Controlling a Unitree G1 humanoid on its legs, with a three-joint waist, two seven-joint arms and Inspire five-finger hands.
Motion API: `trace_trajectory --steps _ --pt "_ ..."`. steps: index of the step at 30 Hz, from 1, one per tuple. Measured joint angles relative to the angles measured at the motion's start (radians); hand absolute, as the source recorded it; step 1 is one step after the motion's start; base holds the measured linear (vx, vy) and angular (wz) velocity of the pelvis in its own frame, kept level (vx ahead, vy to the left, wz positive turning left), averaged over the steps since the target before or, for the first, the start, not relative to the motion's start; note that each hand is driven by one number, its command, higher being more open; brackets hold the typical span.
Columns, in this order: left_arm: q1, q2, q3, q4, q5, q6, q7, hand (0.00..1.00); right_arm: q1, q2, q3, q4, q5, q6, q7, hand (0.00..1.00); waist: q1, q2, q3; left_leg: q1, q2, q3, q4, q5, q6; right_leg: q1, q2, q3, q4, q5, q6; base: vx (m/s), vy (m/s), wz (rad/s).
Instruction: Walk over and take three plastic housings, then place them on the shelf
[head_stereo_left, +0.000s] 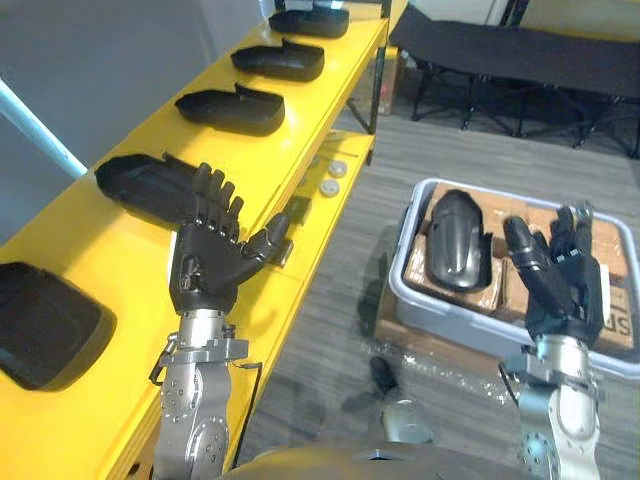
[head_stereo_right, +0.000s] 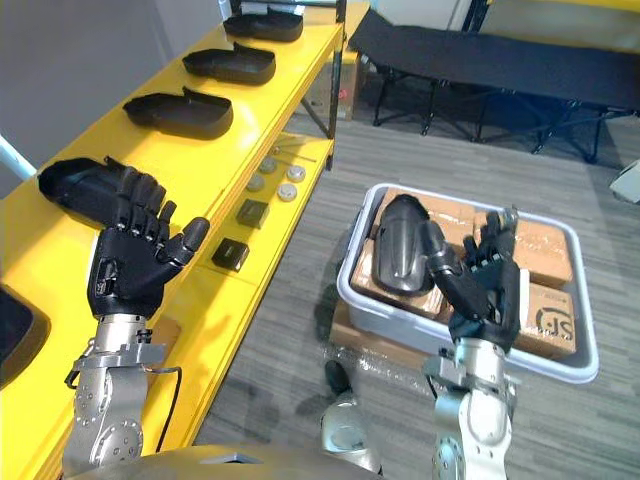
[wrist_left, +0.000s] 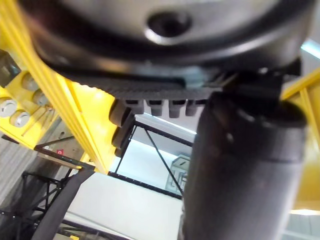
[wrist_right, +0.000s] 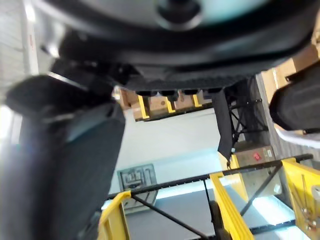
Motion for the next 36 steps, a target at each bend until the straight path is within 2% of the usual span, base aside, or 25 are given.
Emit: trace_trajectory --steps 2,6,9,10,11,12,13,14,15,16,17,20,21,23,24,25,27,28,29,30,31,32,33,34,36 --pt "0.004 0.004 0.015 0.008 0.000 0.002 -0.015 1.00 0.021 0.018 0.041 0.012 0.003 0.013 -0.027 1.00 0.016 -0.020 0.002 0.001 -0.015 -0.039 -0.007 0.009 -0.017 -0.008 -0.010 -0.002 0.057 0.009 0.012 -0.04 0.020 0.42" --pt "0.004 -0.010 0.014 0.008 -0.009 -0.003 -0.044 1.00 0.064 0.055 0.089 0.020 0.001 0.039 -0.054 1.00 0.026 -0.003 0.005 0.000 -0.017 -0.099 0.013 0.009 -0.019 -0.028 -0.012 -0.034 0.170 -0.007 0.051 0.05 -0.025 0.40" --pt "0.004 -0.012 -0.006 0.008 -0.040 -0.001 -0.090 1.00 0.108 0.093 0.109 0.026 -0.004 0.027 -0.059 1.00 0.025 -0.010 0.010 0.014 -0.021 -0.072 0.057 -0.005 -0.035 -0.030 -0.006 -0.065 0.197 0.005 0.045 0.00 -0.031 -0.33" --pt "0.009 -0.016 -0.005 0.007 -0.040 0.000 -0.093 1.00 0.114 0.094 0.117 0.029 -0.002 0.024 -0.051 1.00 0.033 -0.017 0.014 0.026 -0.023 -0.030 0.071 -0.009 -0.028 -0.036 0.000 -0.108 0.196 0.043 0.030 -0.18 -0.035 -1.50" --pt "0.007 -0.011 0.001 0.007 -0.035 0.001 -0.067 1.00 0.097 0.090 0.129 0.035 0.000 0.014 -0.025 1.00 0.055 -0.023 0.022 0.037 -0.026 0.050 0.076 0.000 -0.010 -0.044 0.016 -0.213 0.129 0.189 -0.049 -0.23 -0.022 -1.67" --pt "0.007 -0.006 0.010 0.005 -0.035 0.001 -0.055 1.00 0.084 0.087 0.133 0.040 0.000 0.009 -0.013 1.00 0.067 -0.025 0.022 0.032 -0.017 0.069 0.065 0.009 0.004 -0.042 0.023 -0.234 0.069 0.257 -0.061 -0.28 -0.075 -1.51" --pt "-0.003 -0.005 0.023 0.013 -0.035 0.000 -0.046 1.00 0.070 0.081 0.139 0.043 0.000 -0.011 -0.001 1.00 0.053 -0.019 0.031 0.025 -0.014 0.077 0.037 0.006 -0.002 -0.066 0.022 -0.293 0.128 0.203 -0.077 -0.21 -0.081 -0.68" --pt "-0.017 0.001 0.029 0.024 -0.036 0.001 -0.039 1.00 0.058 0.081 0.141 0.054 0.000 -0.020 0.001 1.00 0.051 -0.030 0.035 0.020 -0.017 0.091 0.024 0.010 -0.011 -0.102 0.008 -0.326 0.261 0.073 -0.114 -0.25 -0.118 -0.42" --pt "-0.023 0.003 0.043 0.035 -0.041 0.003 -0.028 1.00 0.033 0.073 0.137 0.092 -0.002 -0.025 -0.003 1.00 0.050 -0.036 0.040 0.005 -0.006 0.101 0.030 0.025 -0.013 -0.141 -0.014 -0.375 0.500 -0.107 -0.138 -0.20 -0.076 -0.23" --pt "-0.002 -0.005 0.057 0.037 -0.049 0.003 -0.026 1.00 0.020 0.069 0.139 0.130 -0.003 -0.025 -0.008 1.00 0.051 -0.032 0.040 -0.002 0.014 0.101 0.037 0.035 -0.018 -0.131 -0.054 -0.407 0.628 -0.192 -0.121 -0.16 -0.076 -0.20" --pt "0.003 -0.009 0.059 0.037 -0.063 0.003 -0.028 1.00 0.017 0.069 0.143 0.145 -0.003 -0.026 -0.015 1.00 0.055 -0.031 0.041 -0.010 0.024 0.102 0.045 0.038 -0.023 -0.117 -0.083 -0.418 0.659 -0.214 -0.119 -0.08 -0.059 -0.19" --pt "0.005 -0.009 0.111 0.061 -0.162 -0.002 -0.027 1.00 -0.017 0.073 0.197 0.229 -0.007 -0.019 -0.026 1.00 0.087 -0.034 0.044 -0.027 0.082 0.140 0.075 0.054 -0.056 -0.057 -0.257 -0.418 0.653 -0.218 -0.105 -0.01 -0.207 -0.48" --pt "0.005 -0.009 0.111 0.063 -0.190 -0.002 -0.027 1.00 -0.015 0.074 0.207 0.231 -0.010 -0.015 -0.024 1.00 0.087 -0.034 0.044 -0.029 0.100 0.143 0.081 0.057 -0.073 -0.042 -0.274 -0.419 0.627 -0.208 -0.092 0.05 -0.317 -0.35" --pt "0.005 -0.005 0.109 0.064 -0.246 -0.006 -0.026 1.00 -0.007 0.080 0.231 0.231 -0.049 -0.008 -0.013 1.00 0.082 -0.054 0.043 -0.024 0.151 0.152 0.081 0.069 -0.133 0.016 -0.300 -0.441 0.503 -0.128 -0.014 0.07 -0.434 -0.31" --pt "-0.002 0.003 0.099 0.072 -0.271 -0.017 -0.024 1.00 -0.008 0.081 0.240 0.228 -0.083 -0.006 0.004 1.00 0.079 -0.080 0.041 -0.009 0.184 0.156 0.070 0.086 -0.172 0.063 -0.281 -0.484 0.455 -0.175 0.108 0.08 -0.520 -0.41" --pt "-0.003 -0.020 0.070 0.081 -0.272 -0.019 -0.013 1.00 -0.018 0.057 0.235 0.213 -0.095 -0.002 0.020 1.00 0.073 -0.063 0.041 -0.009 0.230 0.153 0.053 0.112 -0.199 0.064 -0.243 -0.539 0.444 -0.254 0.111 0.10 -0.617 -0.39" --pt "-0.012 -0.063 0.008 0.114 -0.272 -0.014 0.012 1.00 -0.052 -0.012 0.212 0.203 -0.117 0.009 0.027 1.00 0.034 -0.019 0.057 -0.038 0.285 0.128 0.044 0.194 -0.188 0.058 -0.182 -0.569 0.447 -0.285 0.080 0.07 -0.515 -0.04" --pt "-0.015 -0.075 -0.023 0.127 -0.272 -0.009 0.020 1.00 -0.062 -0.037 0.202 0.203 -0.117 0.020 0.031 1.00 0.016 -0.020 0.057 -0.066 0.288 0.107 0.057 0.259 -0.157 0.056 -0.176 -0.582 0.444 -0.292 0.066 0.06 -0.451 0.14" --pt "-0.017 -0.081 -0.049 0.133 -0.270 -0.001 0.022 1.00 -0.067 -0.055 0.179 0.200 -0.121 0.020 0.040 1.00 0.011 -0.021 0.057 -0.113 0.297 0.093 0.107 0.342 -0.088 0.057 -0.164 -0.589 0.427 -0.293 0.040 0.07 -0.450 0.05" --pt "-0.017 -0.081 -0.055 0.133 -0.270 -0.001 0.023 1.00 -0.068 -0.060 0.165 0.195 -0.123 0.020 0.042 1.00 0.009 -0.021 0.058 -0.144 0.304 0.086 0.143 0.388 -0.046 0.062 -0.158 -0.592 0.411 -0.290 0.029 0.05 -0.344 -0.03" --pt "-0.017 -0.081 -0.058 0.135 -0.270 -0.001 0.029 1.00 -0.068 -0.072 0.148 0.182 -0.129 0.020 0.047 1.00 0.004 -0.023 0.064 -0.201 0.316 0.074 0.212 0.443 -0.023 0.087 -0.151 -0.602 0.366 -0.278 0.004 0.07 -0.343 -0.03" --pt "-0.015 -0.083 -0.062 0.140 -0.270 -0.001 0.028 1.00 -0.068 -0.076 0.143 0.181 -0.127 0.020 0.049 1.00 0.005 -0.025 0.070 -0.214 0.307 0.066 0.224 0.404 -0.053 0.101 -0.150 -0.603 0.345 -0.272 -0.005 0.08 -0.244 -0.09" --pt "-0.007 -0.083 -0.068 0.149 -0.269 -0.001 0.018 1.00 -0.070 -0.087 0.117 0.182 -0.117 0.020 0.050 1.00 0.016 -0.021 0.069 -0.224 0.252 0.045 0.213 0.305 -0.090 0.129 -0.146 -0.600 0.308 -0.266 -0.014 0.10 -0.228 -0.25" --pt "0.003 -0.082 -0.073 0.149 -0.267 -0.003 0.013 1.00 -0.081 -0.097 0.096 0.188 -0.113 0.020 0.051 1.00 0.030 -0.020 0.068 -0.228 0.183 0.017 0.184 0.246 -0.099 0.149 -0.144 -0.593 0.282 -0.258 -0.023 0.08 -0.159 -0.34" --pt "0.035 -0.083 -0.073 0.150 -0.254 -0.005 0.015 1.00 -0.111 -0.124 0.094 0.211 -0.118 0.018 0.051 1.00 0.044 -0.010 0.062 -0.235 0.107 -0.004 0.129 0.213 -0.087 0.162 -0.134 -0.577 0.259 -0.249 -0.026 0.07 -0.073 -0.42"
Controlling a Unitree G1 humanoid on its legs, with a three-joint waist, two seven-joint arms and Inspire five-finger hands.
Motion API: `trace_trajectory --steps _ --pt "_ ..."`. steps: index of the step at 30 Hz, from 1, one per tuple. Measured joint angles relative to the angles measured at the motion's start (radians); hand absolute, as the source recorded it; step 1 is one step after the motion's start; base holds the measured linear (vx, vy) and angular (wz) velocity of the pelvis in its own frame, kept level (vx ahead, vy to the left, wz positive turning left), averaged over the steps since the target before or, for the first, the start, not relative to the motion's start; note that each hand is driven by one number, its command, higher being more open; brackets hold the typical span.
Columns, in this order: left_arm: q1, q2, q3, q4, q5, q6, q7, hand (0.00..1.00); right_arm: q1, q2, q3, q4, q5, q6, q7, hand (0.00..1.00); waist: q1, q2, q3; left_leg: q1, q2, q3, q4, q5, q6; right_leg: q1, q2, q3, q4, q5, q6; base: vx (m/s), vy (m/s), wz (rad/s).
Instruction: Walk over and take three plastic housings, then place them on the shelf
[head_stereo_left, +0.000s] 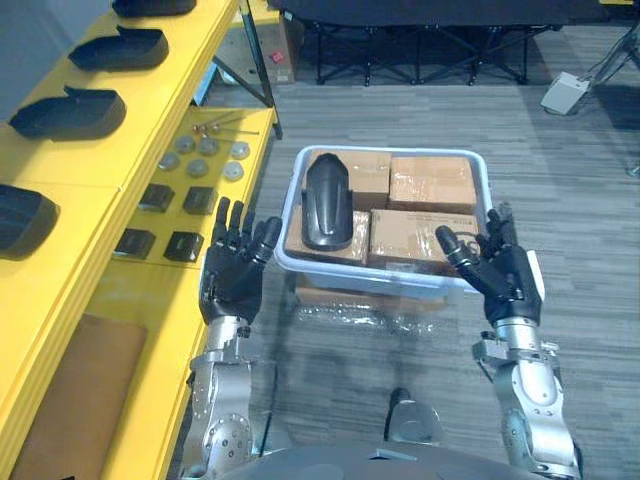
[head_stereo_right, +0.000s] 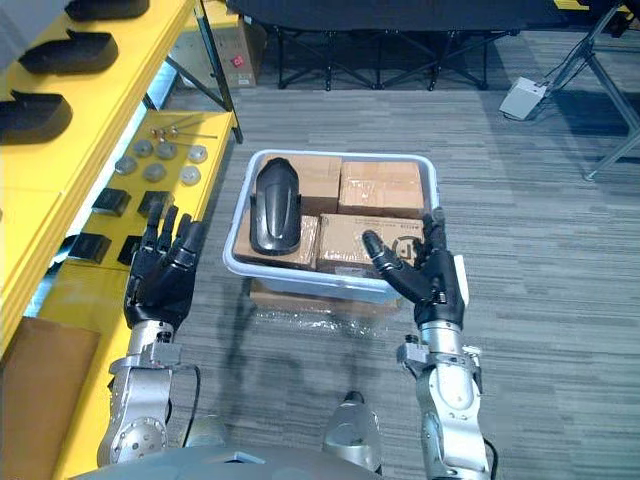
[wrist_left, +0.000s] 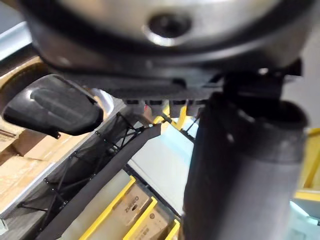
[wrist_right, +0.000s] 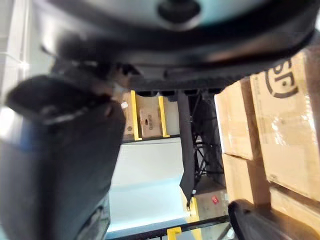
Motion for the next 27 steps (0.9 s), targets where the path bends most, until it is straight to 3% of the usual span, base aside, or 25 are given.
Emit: trace_trajectory --steps 2,4,10,13,19,24,27 --pt "0.023 0.000 0.001 0.017 0.033 0.005 0.003 1.00 -0.050 -0.029 0.003 0.072 -0.024 -0.007 -0.021 1.00 0.016 0.030 -0.018 -0.012 -0.058 -0.026 -0.091 0.015 0.025 0.001 0.027 0.003 -0.024 0.013 0.007 0.05 0.026 -0.34" --pt "0.015 0.018 0.006 0.095 0.132 0.037 0.044 1.00 -0.121 -0.026 0.003 0.212 -0.069 -0.005 -0.081 1.00 0.031 0.022 -0.028 0.017 -0.098 -0.036 -0.163 0.022 0.019 0.004 0.009 0.001 -0.049 0.035 0.037 0.04 0.090 -0.02" --pt "0.018 0.037 0.061 0.272 0.340 0.122 0.131 1.00 -0.291 -0.031 0.052 0.472 -0.159 0.066 -0.148 1.00 0.076 -0.001 -0.015 0.033 -0.151 -0.043 -0.170 0.032 0.042 0.067 -0.033 -0.047 -0.144 0.116 0.063 -0.01 0.094 0.05" --pt "-0.023 0.099 0.063 0.310 0.380 0.136 0.124 1.00 -0.472 -0.078 0.052 0.651 -0.158 0.092 -0.168 1.00 0.122 -0.018 0.013 -0.025 -0.164 -0.077 -0.128 0.034 0.047 0.046 -0.044 -0.072 -0.135 0.119 0.065 -0.11 0.031 0.34" --pt "-0.096 0.115 0.026 0.371 0.369 0.136 0.078 1.00 -0.871 -0.271 0.057 0.878 -0.163 0.107 -0.205 1.00 0.181 0.014 0.166 -0.182 -0.181 -0.130 -0.007 0.032 0.070 -0.040 -0.058 -0.097 -0.100 0.145 0.068 -0.20 0.044 0.19" --pt "-0.117 0.120 -0.052 0.541 0.306 0.135 0.070 1.00 -1.009 -0.316 0.110 1.009 -0.168 0.114 -0.308 1.00 0.220 0.020 0.189 -0.239 -0.181 -0.145 0.033 0.036 0.078 -0.070 -0.063 -0.111 -0.100 0.163 0.068 -0.08 0.026 0.11" --pt "-0.164 0.122 -0.079 0.624 0.275 0.097 0.072 1.00 -1.113 -0.340 0.158 1.094 -0.212 0.179 -0.357 1.00 0.242 0.026 0.201 -0.284 -0.177 -0.154 0.058 0.036 0.081 -0.099 -0.059 -0.117 -0.099 0.174 0.065 -0.05 0.014 0.04"
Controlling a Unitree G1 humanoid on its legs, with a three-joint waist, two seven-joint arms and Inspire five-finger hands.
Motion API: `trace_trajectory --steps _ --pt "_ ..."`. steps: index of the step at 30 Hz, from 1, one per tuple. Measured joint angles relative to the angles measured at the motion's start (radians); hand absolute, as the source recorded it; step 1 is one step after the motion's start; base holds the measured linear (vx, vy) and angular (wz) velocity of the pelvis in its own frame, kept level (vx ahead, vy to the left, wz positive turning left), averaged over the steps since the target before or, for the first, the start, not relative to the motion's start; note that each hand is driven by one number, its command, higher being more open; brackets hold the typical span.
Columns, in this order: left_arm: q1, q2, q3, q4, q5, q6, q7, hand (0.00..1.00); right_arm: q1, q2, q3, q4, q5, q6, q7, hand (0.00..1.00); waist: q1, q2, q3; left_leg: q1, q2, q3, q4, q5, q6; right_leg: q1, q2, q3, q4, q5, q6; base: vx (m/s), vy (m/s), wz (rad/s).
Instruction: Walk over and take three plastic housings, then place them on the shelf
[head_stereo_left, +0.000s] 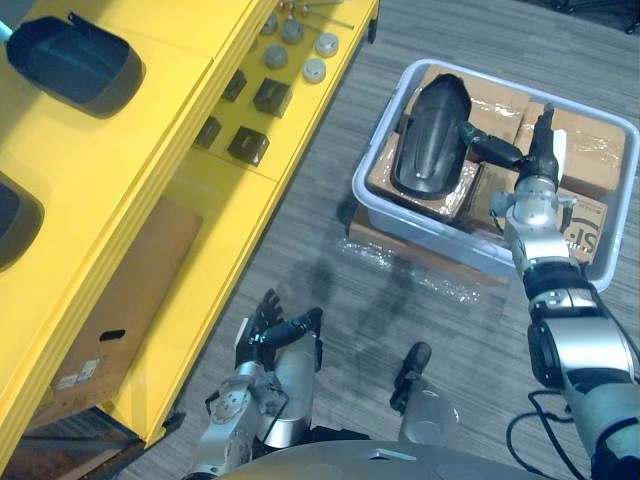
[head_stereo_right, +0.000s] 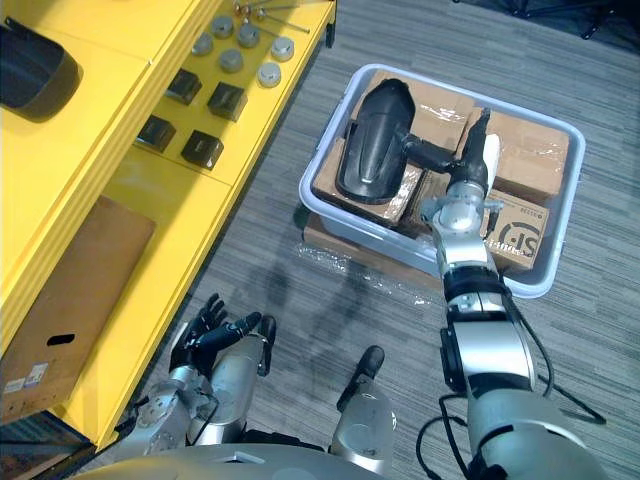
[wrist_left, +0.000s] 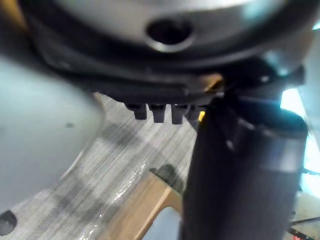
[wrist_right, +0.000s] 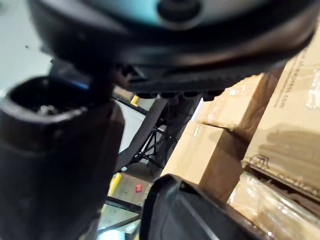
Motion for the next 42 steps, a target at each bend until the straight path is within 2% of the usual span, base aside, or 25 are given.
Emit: trace_trajectory --steps 6,8,11,12,14,17,21,27,30,36,39,42 --pt "-0.077 -0.005 -0.032 0.100 -0.100 -0.074 -0.001 1.00 -0.138 -0.092 0.064 0.112 -0.026 0.088 -0.030 1.00 0.042 0.033 0.031 -0.082 0.000 -0.011 0.034 0.006 0.009 -0.060 0.000 -0.011 0.005 0.017 -0.001 -0.05 0.027 0.03" --pt "-0.117 -0.002 -0.041 0.149 -0.108 -0.089 -0.009 1.00 -0.191 -0.137 0.100 0.164 -0.025 0.123 -0.042 1.00 0.059 0.059 0.049 -0.118 -0.001 -0.021 0.053 0.007 0.011 -0.089 -0.002 -0.017 0.022 0.017 -0.001 -0.06 0.034 0.09" --pt "-0.140 -0.002 -0.048 0.188 -0.140 -0.100 -0.009 1.00 -0.227 -0.174 0.128 0.198 -0.025 0.145 -0.059 1.00 0.081 0.080 0.057 -0.160 -0.003 -0.023 0.062 0.012 0.016 -0.132 -0.007 -0.019 0.037 0.017 -0.001 -0.05 0.030 0.01" --pt "-0.154 0.004 -0.061 0.209 -0.146 -0.110 -0.008 1.00 -0.239 -0.188 0.133 0.206 -0.025 0.155 -0.073 0.00 0.094 0.092 0.062 -0.178 -0.003 -0.024 0.065 0.013 0.018 -0.148 -0.008 -0.020 0.038 0.018 0.000 -0.03 0.022 0.04" --pt "-0.157 0.012 -0.078 0.222 -0.179 -0.116 -0.010 1.00 -0.265 -0.206 0.144 0.221 -0.016 0.185 -0.084 0.00 0.101 0.104 0.066 -0.208 -0.006 -0.028 0.065 0.019 0.021 -0.174 -0.010 -0.026 0.038 0.021 0.000 -0.02 0.013 0.05" --pt "-0.157 0.017 -0.090 0.257 -0.213 -0.117 -0.010 1.00 -0.269 -0.235 0.176 0.224 -0.016 0.219 -0.117 0.00 0.126 0.107 0.064 -0.235 -0.008 -0.029 0.064 0.022 0.021 -0.203 -0.011 -0.028 0.038 0.023 -0.001 0.00 0.000 0.00" --pt "-0.157 0.022 -0.109 0.290 -0.235 -0.129 -0.020 1.00 -0.288 -0.393 0.222 0.223 -0.027 0.244 -0.072 0.00 0.152 0.119 0.056 -0.272 -0.027 -0.047 0.062 0.030 0.026 -0.224 -0.026 -0.056 0.036 0.023 0.001 -0.01 -0.001 0.16" --pt "-0.158 0.031 -0.136 0.330 -0.251 -0.178 -0.068 1.00 -0.289 -0.474 0.298 0.234 -0.114 0.268 -0.037 0.00 0.153 0.135 0.045 -0.279 -0.036 -0.047 0.047 0.037 0.026 -0.231 -0.039 -0.075 0.033 0.024 0.003 -0.01 -0.017 0.03" --pt "-0.157 0.030 -0.146 0.335 -0.251 -0.184 -0.078 1.00 -0.291 -0.471 0.323 0.257 -0.155 0.281 0.002 0.00 0.153 0.144 0.039 -0.254 -0.030 -0.032 0.035 0.036 0.026 -0.222 -0.039 -0.073 0.032 0.024 0.002 0.04 -0.044 -0.10" --pt "-0.126 0.020 -0.137 0.271 -0.248 -0.181 -0.086 1.00 -0.269 -0.385 0.329 0.257 -0.237 0.240 0.058 0.00 0.134 0.142 0.040 -0.166 -0.015 -0.027 0.027 0.027 0.014 -0.149 -0.028 -0.080 0.036 0.011 -0.017 0.03 -0.047 -0.09" --pt "-0.093 0.017 -0.120 0.202 -0.248 -0.176 -0.079 1.00 -0.243 -0.358 0.329 0.239 -0.283 0.193 0.086 0.00 0.113 0.129 0.049 -0.114 -0.006 -0.027 0.007 0.022 0.011 -0.105 -0.022 -0.091 0.039 -0.001 -0.026 -0.02 -0.032 0.01" --pt "-0.054 0.014 -0.093 0.112 -0.245 -0.174 -0.076 1.00 -0.198 -0.312 0.329 0.196 -0.305 0.159 0.095 0.00 0.074 0.100 0.069 -0.055 -0.001 -0.026 -0.016 0.024 0.008 -0.064 -0.022 -0.092 0.057 -0.020 -0.028 -0.03 -0.035 0.01"
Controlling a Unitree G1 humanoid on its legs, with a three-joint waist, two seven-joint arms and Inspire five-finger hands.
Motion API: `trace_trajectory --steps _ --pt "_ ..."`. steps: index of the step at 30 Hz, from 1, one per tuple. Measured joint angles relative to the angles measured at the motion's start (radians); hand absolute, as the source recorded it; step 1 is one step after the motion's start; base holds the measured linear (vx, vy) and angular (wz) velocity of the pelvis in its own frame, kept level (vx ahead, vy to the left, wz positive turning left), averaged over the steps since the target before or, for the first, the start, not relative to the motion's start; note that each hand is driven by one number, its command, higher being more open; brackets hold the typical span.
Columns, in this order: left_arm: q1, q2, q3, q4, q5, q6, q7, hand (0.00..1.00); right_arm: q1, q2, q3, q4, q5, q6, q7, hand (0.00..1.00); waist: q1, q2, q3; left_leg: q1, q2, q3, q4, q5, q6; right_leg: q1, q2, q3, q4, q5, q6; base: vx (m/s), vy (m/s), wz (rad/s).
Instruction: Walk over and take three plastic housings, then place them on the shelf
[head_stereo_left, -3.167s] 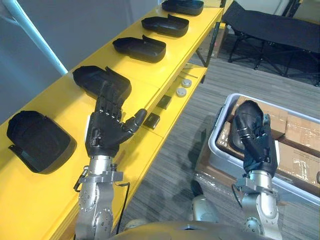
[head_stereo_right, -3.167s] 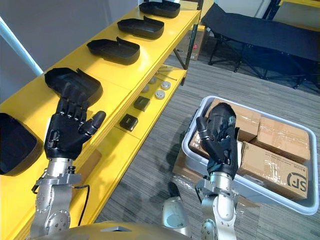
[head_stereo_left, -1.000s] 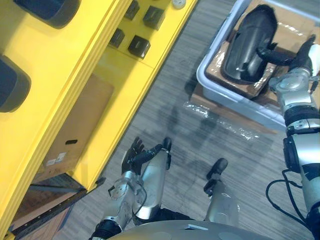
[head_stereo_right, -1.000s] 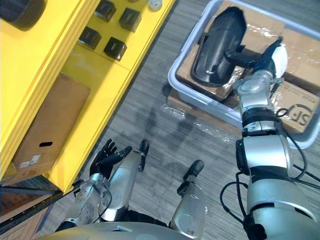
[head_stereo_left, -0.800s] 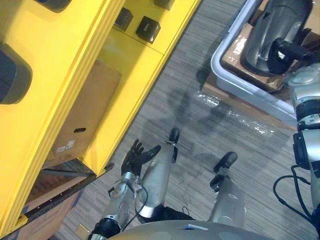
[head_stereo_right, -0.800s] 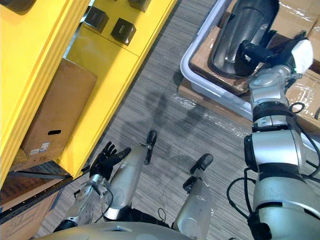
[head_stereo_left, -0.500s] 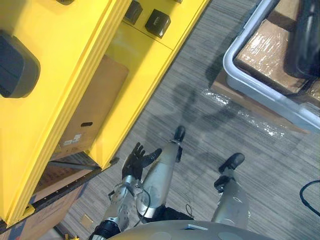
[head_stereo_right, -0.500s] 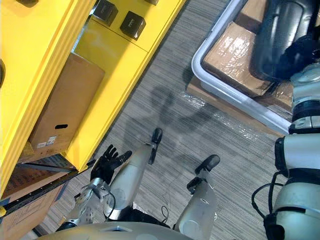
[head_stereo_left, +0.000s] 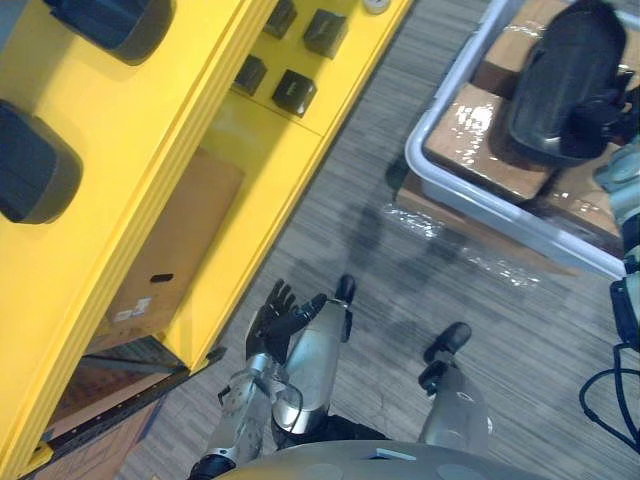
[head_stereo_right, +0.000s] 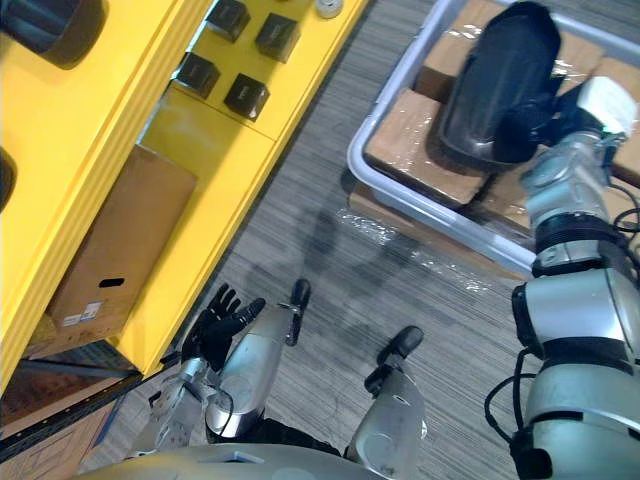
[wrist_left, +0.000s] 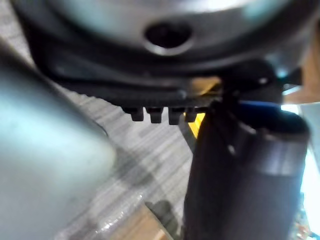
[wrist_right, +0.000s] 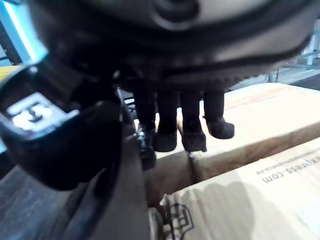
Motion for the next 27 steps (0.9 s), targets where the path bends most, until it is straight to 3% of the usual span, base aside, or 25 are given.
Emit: trace_trajectory --steps 4,9,12,14,17,19,23,27 --pt "0.018 0.008 0.032 -0.156 0.076 0.017 0.008 1.00 0.054 0.043 -0.014 -0.101 -0.043 -0.008 0.000 0.00 -0.047 -0.036 0.024 0.093 0.002 0.022 -0.061 0.019 -0.012 0.059 0.000 0.010 -0.007 -0.005 -0.003 -0.01 -0.020 -0.06" --pt "-0.044 0.041 0.067 -0.314 0.074 0.030 -0.010 1.00 0.088 0.128 -0.089 -0.215 -0.118 -0.014 -0.012 0.00 -0.104 -0.059 0.024 0.199 0.018 0.047 -0.146 0.048 -0.029 0.124 0.020 0.024 -0.037 -0.002 -0.002 0.01 -0.050 -0.14" --pt "-0.122 0.064 0.066 -0.350 0.029 0.075 -0.060 1.00 0.116 0.176 -0.114 -0.259 -0.159 -0.020 -0.027 0.00 -0.122 -0.079 0.013 0.251 0.037 0.062 -0.189 0.060 -0.044 0.155 0.044 0.036 -0.063 0.003 -0.009 0.03 -0.077 -0.17" --pt "-0.175 0.072 0.059 -0.343 -0.025 0.152 -0.088 1.00 0.126 0.212 -0.124 -0.264 -0.199 -0.031 -0.036 0.00 -0.142 -0.098 -0.003 0.271 0.044 0.073 -0.211 0.066 -0.049 0.165 0.054 0.042 -0.079 0.007 -0.014 0.03 -0.041 -0.18" --pt "-0.289 0.073 0.024 -0.206 -0.130 0.266 -0.116 1.00 0.193 0.256 -0.131 -0.305 -0.265 -0.065 -0.040 0.00 -0.157 -0.131 -0.052 0.303 0.054 0.098 -0.238 0.070 -0.054 0.177 0.067 0.063 -0.098 0.012 -0.017 0.05 -0.021 -0.21" --pt "-0.380 0.071 0.024 -0.013 -0.241 0.358 -0.118 1.00 0.236 0.302 -0.131 -0.354 -0.315 -0.102 -0.043 0.00 -0.186 -0.155 -0.081 0.335 0.061 0.126 -0.254 0.070 -0.054 0.194 0.073 0.080 -0.111 0.014 -0.019 0.05 -0.010 -0.27" --pt "-0.457 0.078 0.061 0.147 -0.396 0.439 -0.121 1.00 0.278 0.323 -0.128 -0.437 -0.376 -0.166 -0.048 0.00 -0.210 -0.176 -0.106 0.358 0.073 0.161 -0.272 0.073 -0.060 0.195 0.090 0.109 -0.135 0.032 -0.025 0.00 -0.010 -0.25" --pt "-0.475 0.087 0.103 0.148 -0.470 0.452 -0.157 1.00 0.332 0.346 -0.118 -0.503 -0.392 -0.195 -0.047 0.00 -0.223 -0.185 -0.145 0.358 0.081 0.180 -0.279 0.076 -0.065 0.196 0.105 0.127 -0.173 0.056 -0.032 -0.04 -0.008 -0.17"
